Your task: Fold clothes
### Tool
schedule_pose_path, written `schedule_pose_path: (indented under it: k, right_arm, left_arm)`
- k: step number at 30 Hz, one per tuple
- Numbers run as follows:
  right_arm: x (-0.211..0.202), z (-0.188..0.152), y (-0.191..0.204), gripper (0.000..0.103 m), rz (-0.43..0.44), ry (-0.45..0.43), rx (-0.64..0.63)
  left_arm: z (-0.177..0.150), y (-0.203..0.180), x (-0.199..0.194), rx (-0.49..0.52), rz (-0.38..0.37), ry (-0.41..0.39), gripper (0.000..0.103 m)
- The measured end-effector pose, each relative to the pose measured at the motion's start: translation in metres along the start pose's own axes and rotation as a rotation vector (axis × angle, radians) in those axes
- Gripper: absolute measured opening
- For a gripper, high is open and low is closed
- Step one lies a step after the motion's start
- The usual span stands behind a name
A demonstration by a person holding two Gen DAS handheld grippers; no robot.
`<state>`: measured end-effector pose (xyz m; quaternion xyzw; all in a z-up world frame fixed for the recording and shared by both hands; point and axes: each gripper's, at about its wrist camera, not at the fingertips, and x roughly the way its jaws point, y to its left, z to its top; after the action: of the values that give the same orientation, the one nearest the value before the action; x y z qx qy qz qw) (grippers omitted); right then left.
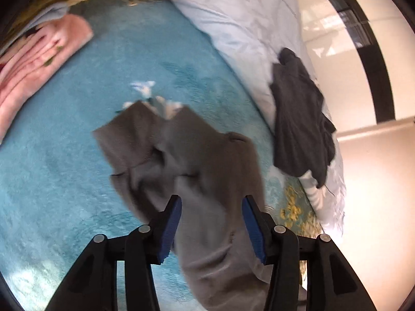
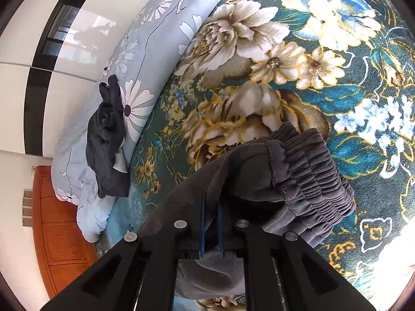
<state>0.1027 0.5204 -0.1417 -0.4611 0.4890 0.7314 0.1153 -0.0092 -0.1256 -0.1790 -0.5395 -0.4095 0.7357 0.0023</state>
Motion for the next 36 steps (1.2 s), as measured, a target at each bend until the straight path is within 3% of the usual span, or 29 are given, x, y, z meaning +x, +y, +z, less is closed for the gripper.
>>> schedule_pose_path:
  k: [3,9,13,14,15,16,20,24,26,29,30,33,36]
  right_arm:
    - [0.004,-0.001,-0.004,0.01,-0.014,0.005,0.01]
    - [0.012,-0.004,-0.008,0.01,-0.029,0.015,0.037]
    - [0.014,-0.007,-0.009,0.01,-0.035,0.022,0.046]
    - [0.014,-0.008,-0.01,0.01,-0.036,0.024,0.05]
    - [0.015,-0.009,-0.011,0.01,-0.038,0.028,0.054]
    - [0.016,-0.009,-0.011,0.01,-0.039,0.032,0.056]
    - [0.016,-0.011,-0.013,0.01,-0.042,0.037,0.06]
    - [0.017,-0.012,-0.013,0.01,-0.04,0.038,0.063]
    - [0.018,-0.012,-0.013,0.01,-0.04,0.038,0.064]
    - [0.021,-0.013,-0.014,0.01,-0.035,0.042,0.073]
    - [0.022,-0.013,-0.014,0.01,-0.032,0.044,0.075]
    - [0.023,-0.015,-0.011,0.01,-0.033,0.05,0.065]
    - [0.022,-0.016,-0.011,0.011,-0.03,0.052,0.064]
  left_arm:
    - [-0.003,0.02,0.011,-0.062,0.008,0.021,0.053]
    - [-0.01,-0.016,0.037,0.061,0.031,0.056,0.052]
    - [-0.011,-0.033,0.058,0.14,0.12,0.113,0.048]
    - [-0.011,-0.032,0.058,0.131,0.107,0.103,0.042]
    - [-0.012,-0.032,0.056,0.121,0.09,0.089,0.017]
    - [-0.012,-0.031,0.053,0.103,0.072,0.078,0.004]
    - [-0.015,-0.032,0.026,0.098,0.048,-0.021,0.0]
    - [-0.014,-0.03,-0.017,0.052,-0.022,-0.152,0.0]
    - [-0.007,-0.031,-0.016,0.055,-0.011,-0.141,0.0]
    - [0.002,-0.034,-0.008,0.084,0.036,-0.101,0.002]
    - [0.003,-0.035,-0.006,0.079,0.034,-0.086,0.008]
    - [0.001,-0.041,0.002,0.07,0.037,-0.043,0.056]
    - [-0.009,-0.05,0.013,0.127,0.093,-0.052,0.059]
